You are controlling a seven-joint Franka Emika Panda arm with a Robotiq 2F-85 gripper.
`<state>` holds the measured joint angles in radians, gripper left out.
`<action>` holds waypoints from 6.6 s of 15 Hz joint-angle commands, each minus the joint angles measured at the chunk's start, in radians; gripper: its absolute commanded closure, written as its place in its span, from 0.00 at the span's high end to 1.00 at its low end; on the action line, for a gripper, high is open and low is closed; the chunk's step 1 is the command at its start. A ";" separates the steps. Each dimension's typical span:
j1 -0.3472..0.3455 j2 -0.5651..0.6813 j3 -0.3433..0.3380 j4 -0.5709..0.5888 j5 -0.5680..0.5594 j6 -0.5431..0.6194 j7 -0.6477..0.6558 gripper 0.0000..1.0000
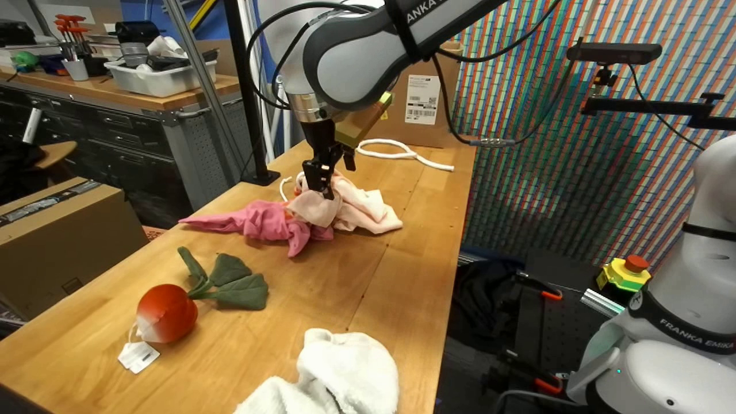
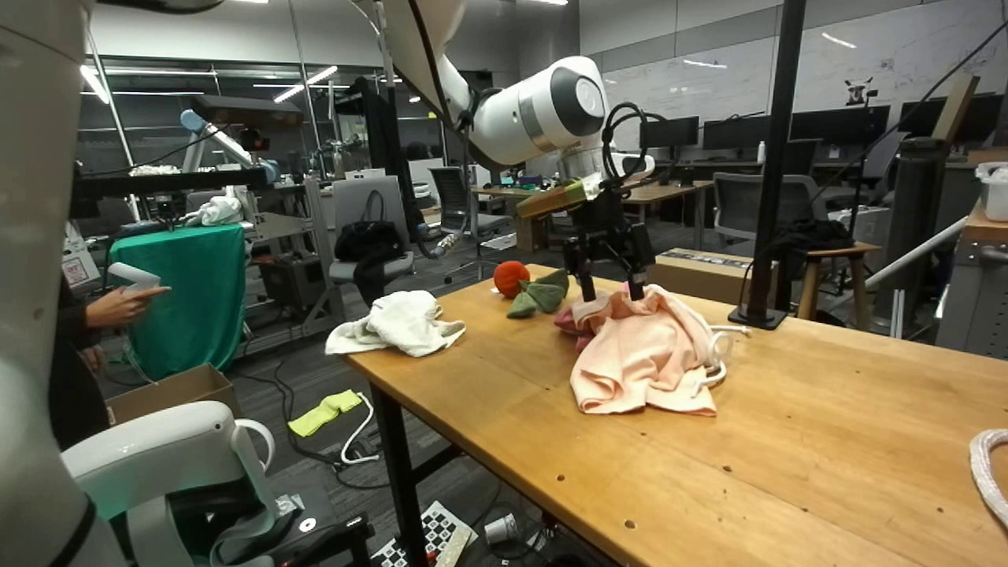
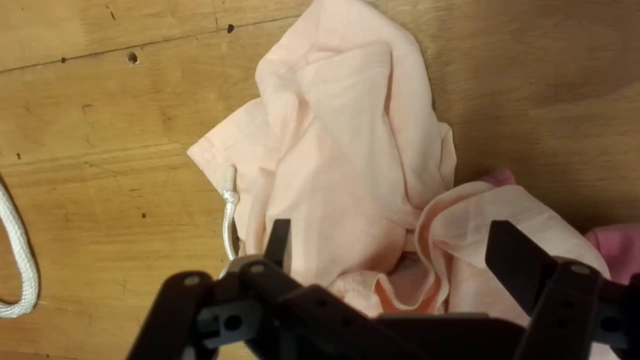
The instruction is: Separate the items on the table
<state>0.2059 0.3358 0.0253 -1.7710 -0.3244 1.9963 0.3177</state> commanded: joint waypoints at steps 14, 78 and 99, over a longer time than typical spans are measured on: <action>-0.087 0.037 0.008 -0.058 0.103 0.203 -0.170 1.00; -0.112 0.049 0.002 0.583 0.111 -0.177 -0.042 0.04; -0.143 0.496 -0.204 1.041 -0.038 -0.009 0.175 0.05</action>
<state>0.0591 0.7746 -0.1514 -0.8317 -0.3394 2.0018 0.4590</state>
